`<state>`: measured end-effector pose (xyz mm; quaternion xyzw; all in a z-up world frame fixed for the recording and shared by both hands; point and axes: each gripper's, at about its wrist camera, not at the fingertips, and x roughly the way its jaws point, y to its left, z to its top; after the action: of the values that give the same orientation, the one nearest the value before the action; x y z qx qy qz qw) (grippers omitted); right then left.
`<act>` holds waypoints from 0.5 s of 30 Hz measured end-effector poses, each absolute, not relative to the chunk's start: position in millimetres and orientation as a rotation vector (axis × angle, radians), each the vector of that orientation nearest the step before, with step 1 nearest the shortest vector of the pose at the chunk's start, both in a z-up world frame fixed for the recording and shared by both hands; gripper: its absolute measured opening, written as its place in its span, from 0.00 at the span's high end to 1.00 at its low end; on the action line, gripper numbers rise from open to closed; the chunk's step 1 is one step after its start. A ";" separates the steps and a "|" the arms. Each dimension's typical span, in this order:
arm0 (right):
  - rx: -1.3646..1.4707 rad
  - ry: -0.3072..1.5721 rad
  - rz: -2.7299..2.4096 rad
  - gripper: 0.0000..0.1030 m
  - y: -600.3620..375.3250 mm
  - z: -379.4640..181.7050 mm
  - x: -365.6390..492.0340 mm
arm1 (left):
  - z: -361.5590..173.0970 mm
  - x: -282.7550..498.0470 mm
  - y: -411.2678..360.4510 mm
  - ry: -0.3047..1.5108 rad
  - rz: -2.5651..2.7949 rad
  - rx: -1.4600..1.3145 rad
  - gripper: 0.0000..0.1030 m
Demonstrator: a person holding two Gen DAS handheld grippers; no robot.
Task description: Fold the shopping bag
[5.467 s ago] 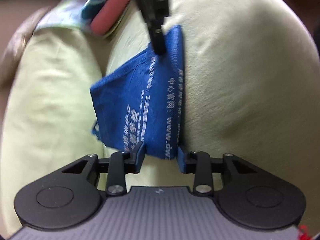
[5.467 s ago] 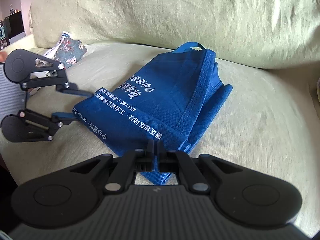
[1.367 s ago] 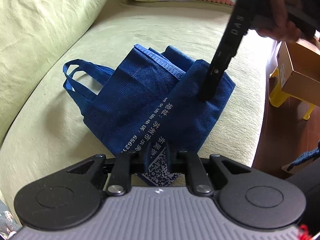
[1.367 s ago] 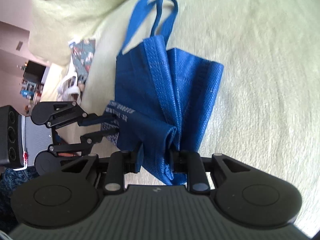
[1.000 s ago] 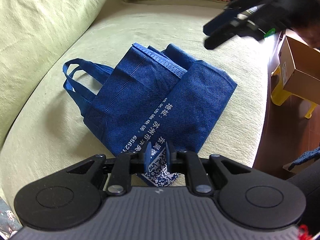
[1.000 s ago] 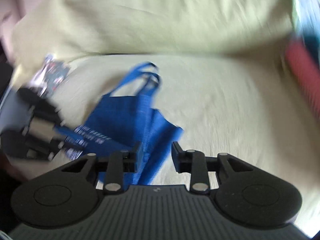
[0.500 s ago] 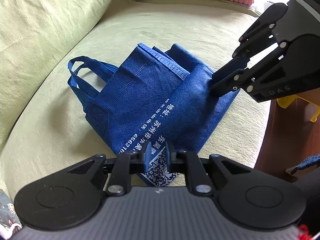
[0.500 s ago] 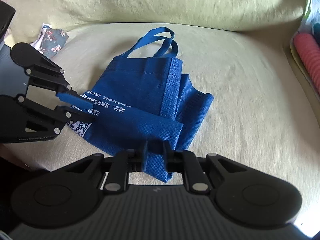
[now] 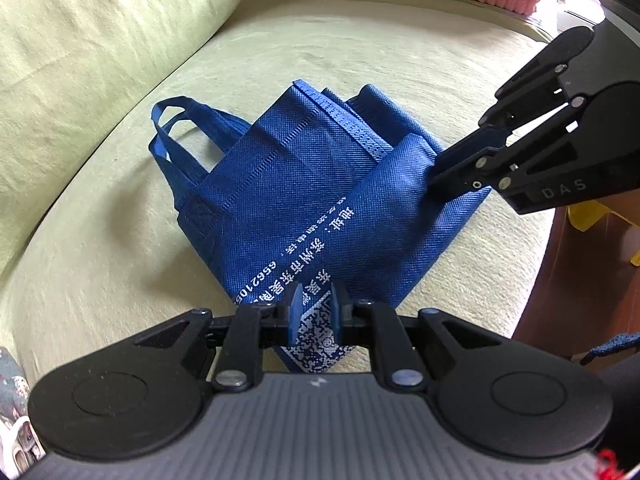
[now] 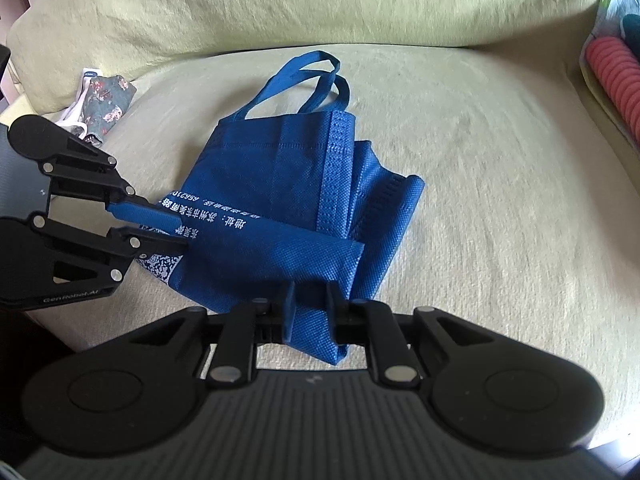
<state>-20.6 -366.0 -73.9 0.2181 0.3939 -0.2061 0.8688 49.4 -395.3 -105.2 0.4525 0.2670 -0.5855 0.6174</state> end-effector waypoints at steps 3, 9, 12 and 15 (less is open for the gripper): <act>0.473 0.824 -0.447 0.83 -367.6 -75.0 -21.3 | -105.3 47.6 -393.6 0.607 -1.340 1.037 0.86; 0.598 0.771 -0.475 0.63 -380.8 -85.7 -37.2 | -107.4 45.6 -385.4 0.592 -1.353 0.996 0.88; 0.574 0.767 -0.510 0.63 -372.3 -83.2 -36.0 | -108.5 42.7 -384.9 0.577 -1.374 1.007 0.92; 0.499 0.790 -0.541 0.64 -361.8 -77.4 -28.5 | -108.6 42.3 -384.4 0.575 -1.386 1.003 0.94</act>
<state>-28.5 -361.8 -77.4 0.2373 0.3762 -0.2576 0.8578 42.3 -384.4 -108.6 0.4363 0.2502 -0.6027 0.6195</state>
